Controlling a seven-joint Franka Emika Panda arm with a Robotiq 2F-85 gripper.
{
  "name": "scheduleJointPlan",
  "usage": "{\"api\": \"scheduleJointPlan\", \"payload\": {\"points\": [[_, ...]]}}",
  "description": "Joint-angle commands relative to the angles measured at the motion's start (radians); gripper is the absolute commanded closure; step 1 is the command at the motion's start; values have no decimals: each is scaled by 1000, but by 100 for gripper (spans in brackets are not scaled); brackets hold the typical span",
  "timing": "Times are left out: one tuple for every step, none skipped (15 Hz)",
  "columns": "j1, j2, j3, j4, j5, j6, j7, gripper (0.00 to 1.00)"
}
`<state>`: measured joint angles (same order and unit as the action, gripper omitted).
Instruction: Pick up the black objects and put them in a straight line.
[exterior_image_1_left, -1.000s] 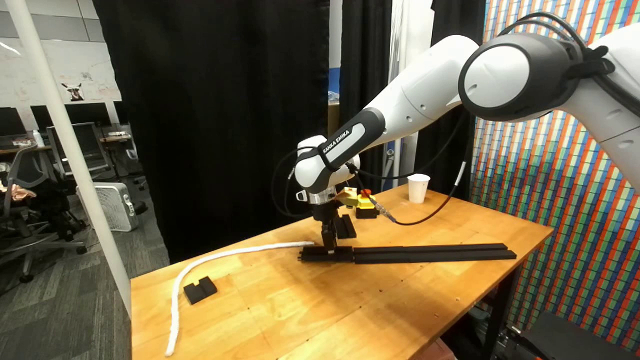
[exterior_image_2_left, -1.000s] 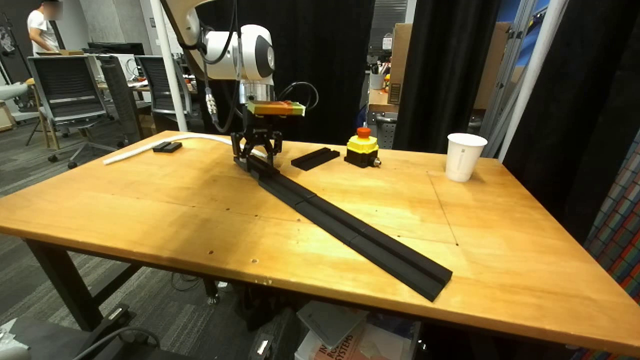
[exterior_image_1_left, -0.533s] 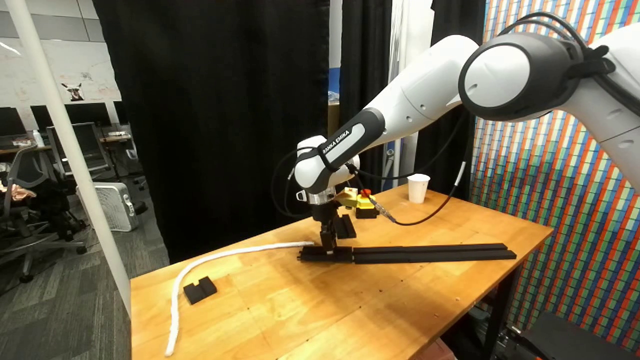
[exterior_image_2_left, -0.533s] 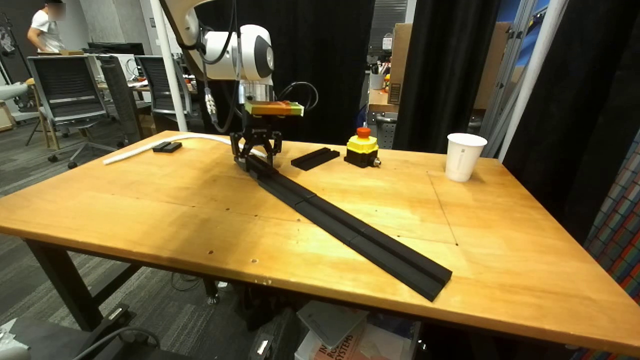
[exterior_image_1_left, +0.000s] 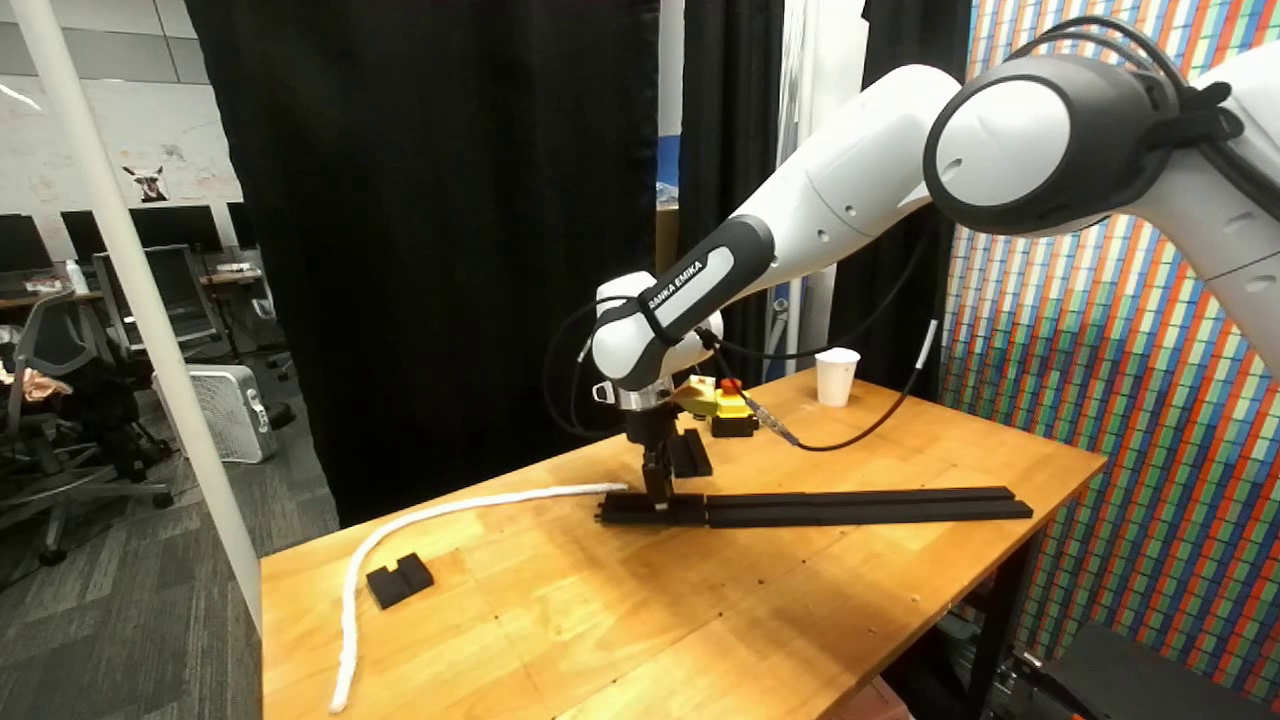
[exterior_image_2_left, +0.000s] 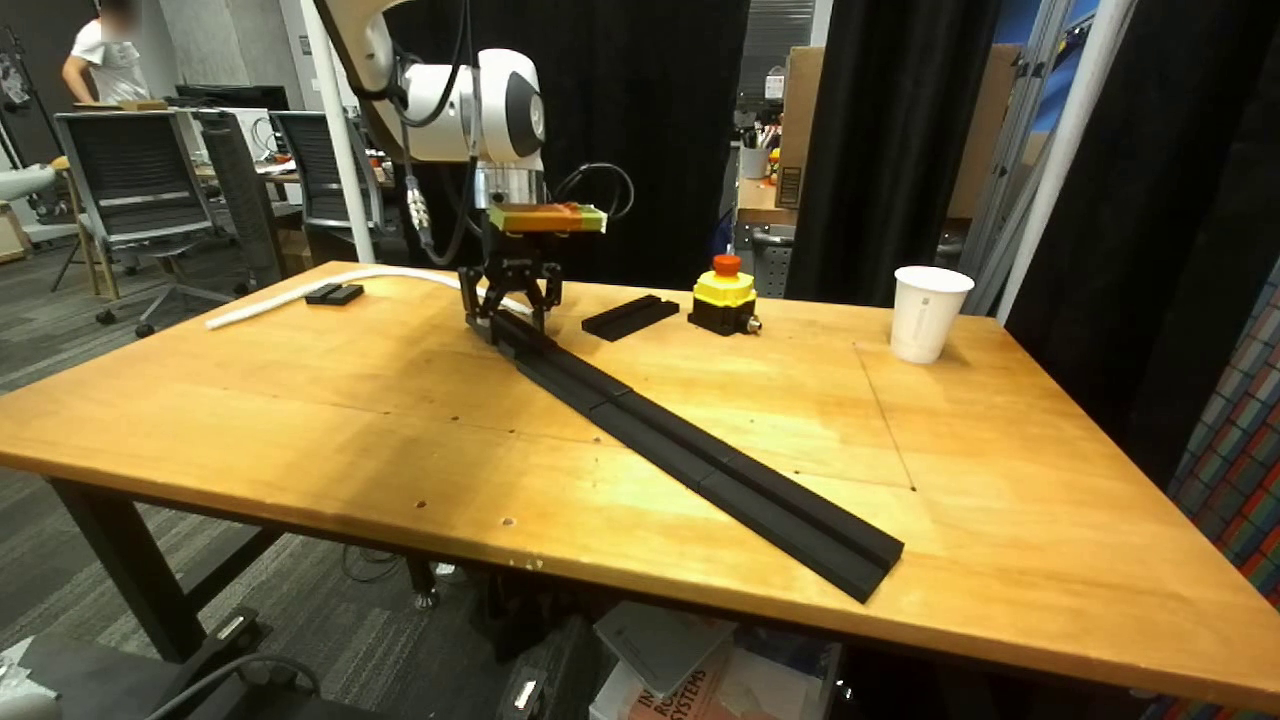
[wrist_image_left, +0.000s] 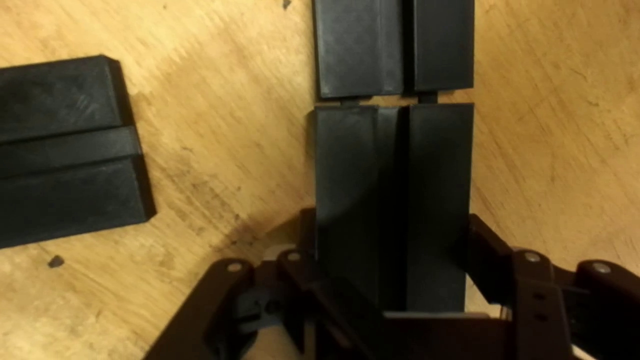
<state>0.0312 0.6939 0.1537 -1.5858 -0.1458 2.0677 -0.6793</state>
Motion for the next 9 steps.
{"api": "scheduleJointPlan", "payload": {"points": [[-4, -51, 13, -88, -5, 50, -43, 54], [-3, -58, 13, -100, -7, 60, -49, 54], [-2, -63, 14, -111, -7, 67, -54, 54], [-1, -69, 14, -121, -8, 75, -57, 54], [0, -75, 14, -132, -9, 81, -59, 54], [0, -80, 14, -141, -9, 88, -61, 54], [-1, -84, 14, -149, -8, 93, -65, 54], [-2, -87, 14, -156, -6, 97, -68, 54], [-3, -89, 14, -162, -5, 103, -69, 54]]}}
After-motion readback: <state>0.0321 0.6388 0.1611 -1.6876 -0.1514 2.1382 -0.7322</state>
